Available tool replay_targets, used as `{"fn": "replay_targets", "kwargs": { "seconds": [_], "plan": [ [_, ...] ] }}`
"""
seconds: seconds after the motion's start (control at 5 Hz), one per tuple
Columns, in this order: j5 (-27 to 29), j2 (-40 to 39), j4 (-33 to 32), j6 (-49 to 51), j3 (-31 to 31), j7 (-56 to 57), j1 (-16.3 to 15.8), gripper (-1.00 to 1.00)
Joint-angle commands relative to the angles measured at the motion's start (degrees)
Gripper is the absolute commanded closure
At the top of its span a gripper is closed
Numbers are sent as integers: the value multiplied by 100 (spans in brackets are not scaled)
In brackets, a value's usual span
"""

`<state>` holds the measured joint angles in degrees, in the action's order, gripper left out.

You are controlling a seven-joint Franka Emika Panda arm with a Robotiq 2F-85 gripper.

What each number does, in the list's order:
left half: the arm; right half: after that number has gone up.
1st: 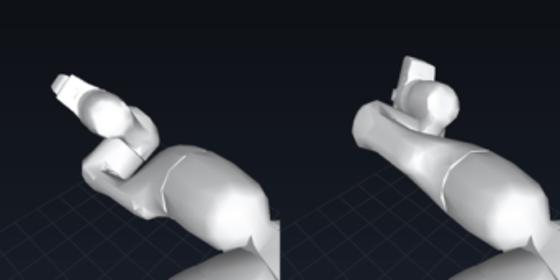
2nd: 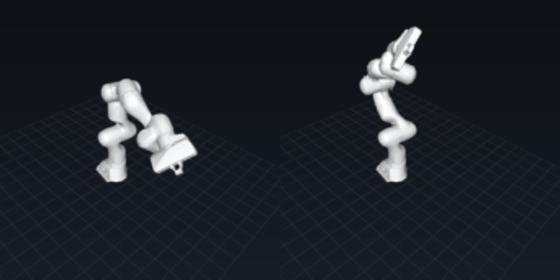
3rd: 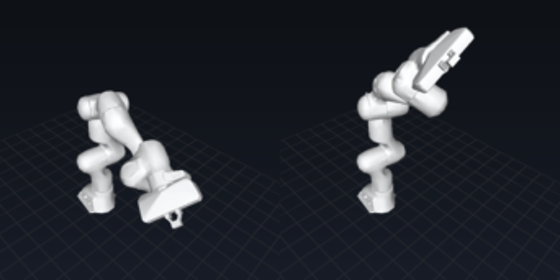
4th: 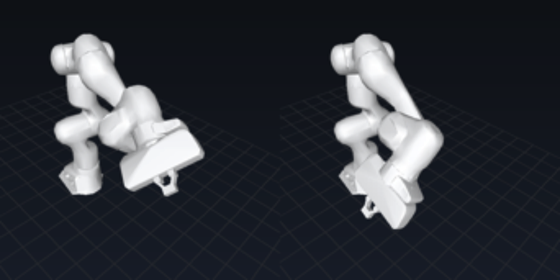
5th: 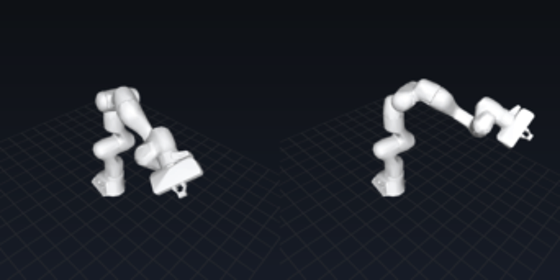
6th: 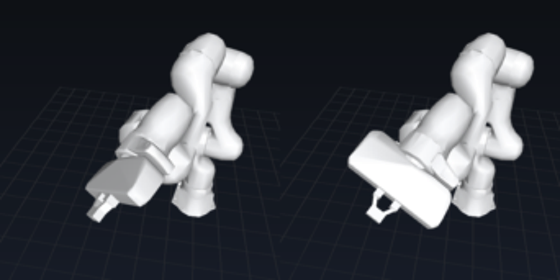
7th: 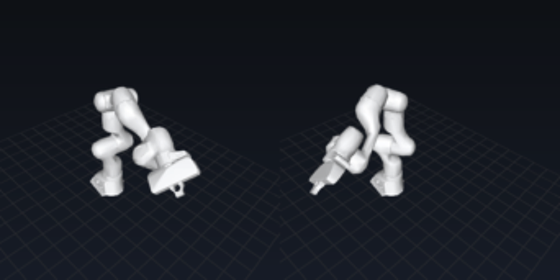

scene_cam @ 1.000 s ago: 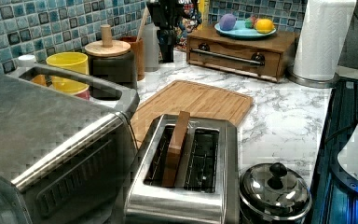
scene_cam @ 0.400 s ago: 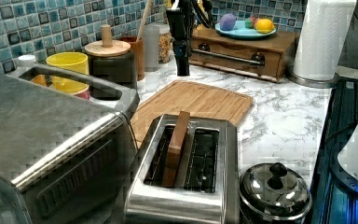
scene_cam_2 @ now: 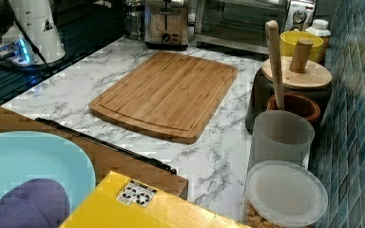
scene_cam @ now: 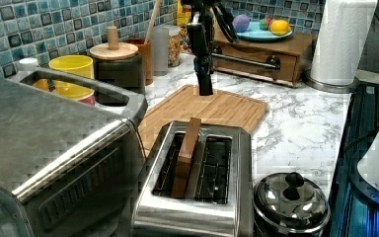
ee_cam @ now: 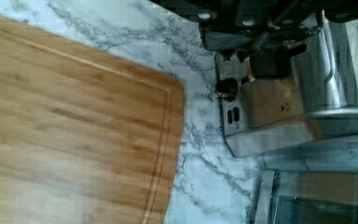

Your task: Turn on the toaster.

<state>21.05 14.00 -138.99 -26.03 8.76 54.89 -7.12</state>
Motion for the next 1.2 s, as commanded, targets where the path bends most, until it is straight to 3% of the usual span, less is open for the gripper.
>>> {"fn": "replay_targets", "kwargs": {
  "seconds": [0.2, 0.6, 1.2],
  "plan": [
    [585, 542, -399, -209, 286, 6, -344, 100],
    [271, 329, -586, -889, 557, -556, -330, 100],
    [-22, 43, -404, -748, 671, -1104, -114, 100]
  ]
}}
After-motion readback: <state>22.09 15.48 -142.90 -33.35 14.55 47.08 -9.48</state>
